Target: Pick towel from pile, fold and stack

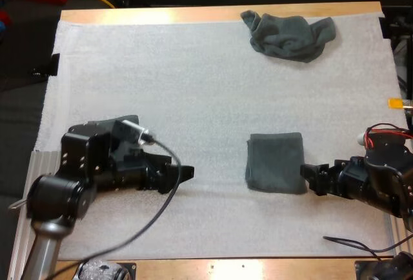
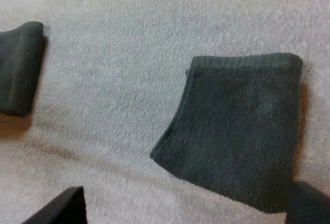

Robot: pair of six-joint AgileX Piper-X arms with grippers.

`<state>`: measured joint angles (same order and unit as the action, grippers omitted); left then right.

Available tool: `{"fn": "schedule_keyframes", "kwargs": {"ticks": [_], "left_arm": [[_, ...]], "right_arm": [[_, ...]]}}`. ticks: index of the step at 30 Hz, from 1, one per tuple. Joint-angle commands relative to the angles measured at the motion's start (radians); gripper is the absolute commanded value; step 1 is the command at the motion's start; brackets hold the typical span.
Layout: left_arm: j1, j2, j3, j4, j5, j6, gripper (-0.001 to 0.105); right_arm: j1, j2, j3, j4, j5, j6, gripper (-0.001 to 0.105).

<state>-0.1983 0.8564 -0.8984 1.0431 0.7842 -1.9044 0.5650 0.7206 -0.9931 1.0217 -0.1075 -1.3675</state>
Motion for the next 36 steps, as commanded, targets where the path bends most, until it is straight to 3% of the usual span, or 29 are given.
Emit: {"fn": "schedule_keyframes", "kwargs": {"ticks": [1, 8, 13, 18, 22, 28, 36], "left_arm": [[-0.007, 0.023, 0.000, -0.017, 0.010, 0.002, 0.071], [-0.093, 0.130, 0.024, -0.138, 0.018, -0.059, 0.071], [-0.192, 0.204, 0.032, -0.280, -0.078, -0.181, 0.071], [-0.278, 0.281, 0.032, -0.372, -0.101, -0.256, 0.071], [-0.342, 0.366, 0.032, -0.451, -0.163, -0.318, 0.071], [-0.369, 0.491, 0.032, -0.529, -0.175, -0.371, 0.071], [-0.369, 0.643, 0.032, -0.581, -0.162, -0.373, 0.071]], "right_arm": [[-0.001, -0.009, -0.006, 0.008, -0.009, 0.002, 0.074], [-0.001, -0.009, -0.006, 0.008, -0.009, 0.003, 0.074], [-0.001, -0.009, -0.006, 0.008, -0.009, 0.014, 0.074], [-0.001, -0.009, -0.006, 0.008, -0.009, 0.024, 0.074], [-0.001, -0.009, -0.006, 0.008, -0.009, 0.026, 0.074], [-0.001, -0.009, -0.006, 0.008, -0.009, 0.031, 0.074], [-0.001, -0.009, -0.006, 0.008, -0.009, 0.033, 0.074]]}}
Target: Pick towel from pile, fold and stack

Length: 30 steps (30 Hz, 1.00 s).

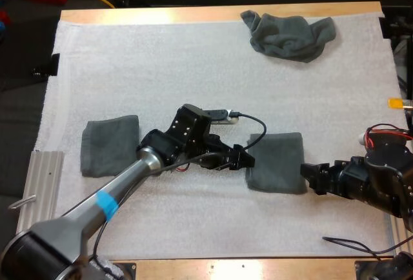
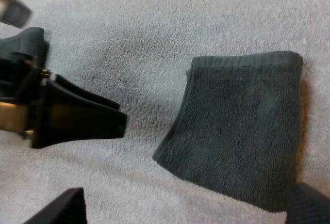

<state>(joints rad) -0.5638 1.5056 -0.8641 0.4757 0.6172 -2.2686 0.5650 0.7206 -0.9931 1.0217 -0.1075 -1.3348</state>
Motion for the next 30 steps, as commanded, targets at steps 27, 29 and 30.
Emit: {"fn": "schedule_keyframes", "kwargs": {"ticks": [27, 29, 30], "left_arm": [[-0.003, 0.257, -0.031, -0.272, 0.104, -0.301, 0.069], [-0.003, 0.268, -0.045, -0.269, 0.105, -0.324, 0.069], [-0.003, 0.274, -0.054, -0.269, 0.110, -0.336, 0.069]], "right_arm": [[-0.001, -0.009, -0.006, 0.015, -0.009, 0.008, 0.074], [-0.001, -0.009, -0.006, 0.015, -0.009, 0.008, 0.074], [-0.001, -0.009, -0.006, 0.015, -0.009, 0.008, 0.074]]}}
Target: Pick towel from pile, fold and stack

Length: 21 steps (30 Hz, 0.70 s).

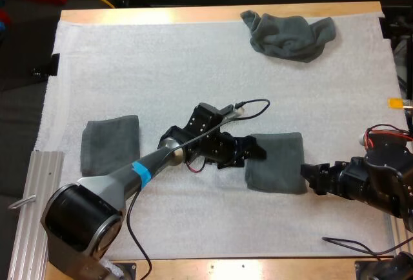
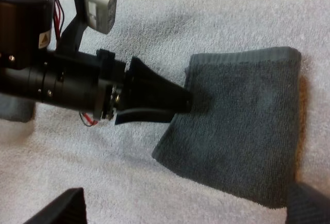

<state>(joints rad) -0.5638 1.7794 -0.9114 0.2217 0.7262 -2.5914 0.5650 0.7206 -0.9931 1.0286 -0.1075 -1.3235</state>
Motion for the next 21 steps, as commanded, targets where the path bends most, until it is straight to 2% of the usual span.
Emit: {"fn": "schedule_keyframes", "kwargs": {"ticks": [1, 9, 21], "left_arm": [[-0.003, 0.008, -0.015, -0.008, 0.007, -0.021, 0.069], [-0.003, 0.032, -0.058, 0.074, -0.017, -0.031, 0.064], [-0.050, 0.044, -0.075, 0.109, -0.019, -0.075, 0.064]], "right_arm": [[-0.001, -0.009, -0.006, 0.008, -0.009, -0.004, 0.074], [-0.001, -0.009, -0.006, 0.008, -0.009, -0.004, 0.074], [-0.001, -0.009, -0.006, 0.008, -0.009, -0.004, 0.074]]}}
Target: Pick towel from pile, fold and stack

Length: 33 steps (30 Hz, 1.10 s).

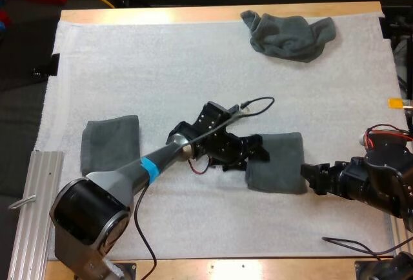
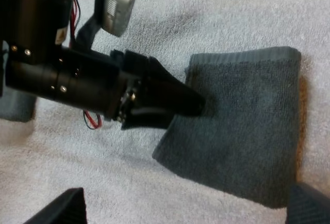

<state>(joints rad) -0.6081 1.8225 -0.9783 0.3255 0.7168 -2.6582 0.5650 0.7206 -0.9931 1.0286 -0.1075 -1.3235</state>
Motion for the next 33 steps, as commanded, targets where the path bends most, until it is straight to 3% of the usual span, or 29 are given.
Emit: {"fn": "schedule_keyframes", "kwargs": {"ticks": [1, 9, 17, 23, 27, 33], "left_arm": [[-0.013, 0.006, -0.021, 0.021, -0.009, -0.008, 0.064], [-0.070, 0.071, -0.132, 0.129, -0.002, 0.001, 0.064], [-0.075, 0.076, -0.140, 0.129, 0.003, 0.012, 0.061], [-0.075, 0.076, -0.140, 0.129, 0.003, 0.021, 0.026], [-0.075, 0.074, -0.140, 0.142, 0.002, 0.073, 0.002], [-0.075, 0.068, -0.140, 0.173, 0.013, 0.183, 0.000]], "right_arm": [[-0.001, -0.009, -0.006, 0.008, -0.009, -0.004, 0.074], [-0.001, -0.009, -0.006, 0.008, -0.033, -0.004, 0.074], [-0.001, -0.011, -0.006, 0.008, -0.033, -0.004, 0.074], [-0.001, -0.011, -0.006, 0.008, -0.033, -0.004, 0.074], [-0.001, -0.011, -0.006, 0.008, -0.033, -0.004, 0.074], [-0.001, -0.011, -0.006, 0.008, -0.033, -0.004, 0.074]]}}
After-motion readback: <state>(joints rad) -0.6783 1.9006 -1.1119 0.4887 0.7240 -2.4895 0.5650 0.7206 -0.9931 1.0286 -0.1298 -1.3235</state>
